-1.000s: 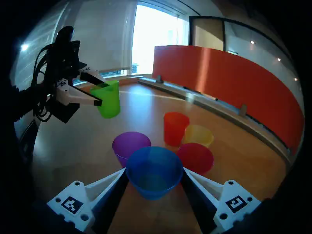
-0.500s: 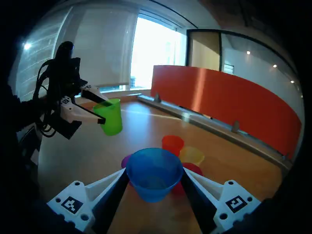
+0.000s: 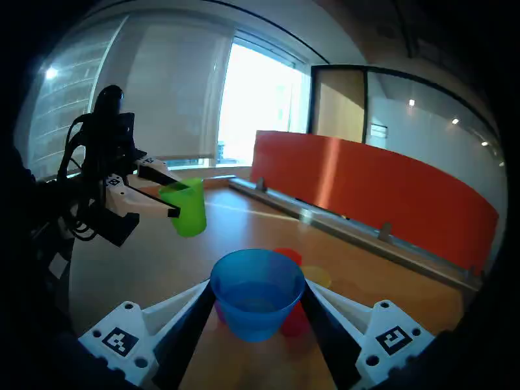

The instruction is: Pour water

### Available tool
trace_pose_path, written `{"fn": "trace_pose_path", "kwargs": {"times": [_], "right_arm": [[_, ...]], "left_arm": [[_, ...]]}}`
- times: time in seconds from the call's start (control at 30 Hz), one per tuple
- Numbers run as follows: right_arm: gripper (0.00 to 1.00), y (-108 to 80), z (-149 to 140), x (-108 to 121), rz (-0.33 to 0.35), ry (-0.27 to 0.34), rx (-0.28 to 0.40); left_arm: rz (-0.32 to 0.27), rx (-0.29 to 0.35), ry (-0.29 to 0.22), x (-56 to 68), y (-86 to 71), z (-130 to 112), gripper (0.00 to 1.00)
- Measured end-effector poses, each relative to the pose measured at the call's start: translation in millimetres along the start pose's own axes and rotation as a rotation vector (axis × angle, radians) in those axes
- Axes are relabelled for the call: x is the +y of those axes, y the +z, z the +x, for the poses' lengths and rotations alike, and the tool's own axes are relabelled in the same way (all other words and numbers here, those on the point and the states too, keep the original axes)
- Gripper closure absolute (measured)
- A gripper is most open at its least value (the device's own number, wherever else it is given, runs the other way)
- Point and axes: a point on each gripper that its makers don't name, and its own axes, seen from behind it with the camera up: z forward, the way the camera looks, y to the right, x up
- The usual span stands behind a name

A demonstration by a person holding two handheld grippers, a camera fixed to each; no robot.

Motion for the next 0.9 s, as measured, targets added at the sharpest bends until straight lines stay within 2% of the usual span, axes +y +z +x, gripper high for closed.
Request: {"fn": "trace_pose_path", "kwargs": {"times": [0.37,0.57,0.77,0.9], "right_arm": [[0.09,-10.9,12,0,-0.007,0.001,0.031],[0.09,-14.8,18,0,-0.012,0.001,0.048],[0.09,-17.9,22,1,-0.014,0.010,0.062],[0.09,-19.5,23,2,-0.016,0.009,0.066]], "left_arm": [[0.004,0.075,-0.012,10.6,-7.9,20,0.14],[0.004,0.116,-0.039,14.2,-10.3,30,0.14],[-0.004,0.139,-0.077,17.1,-10.1,33,0.14],[0.000,0.144,-0.081,16.7,-9.1,32,0.14]]}}
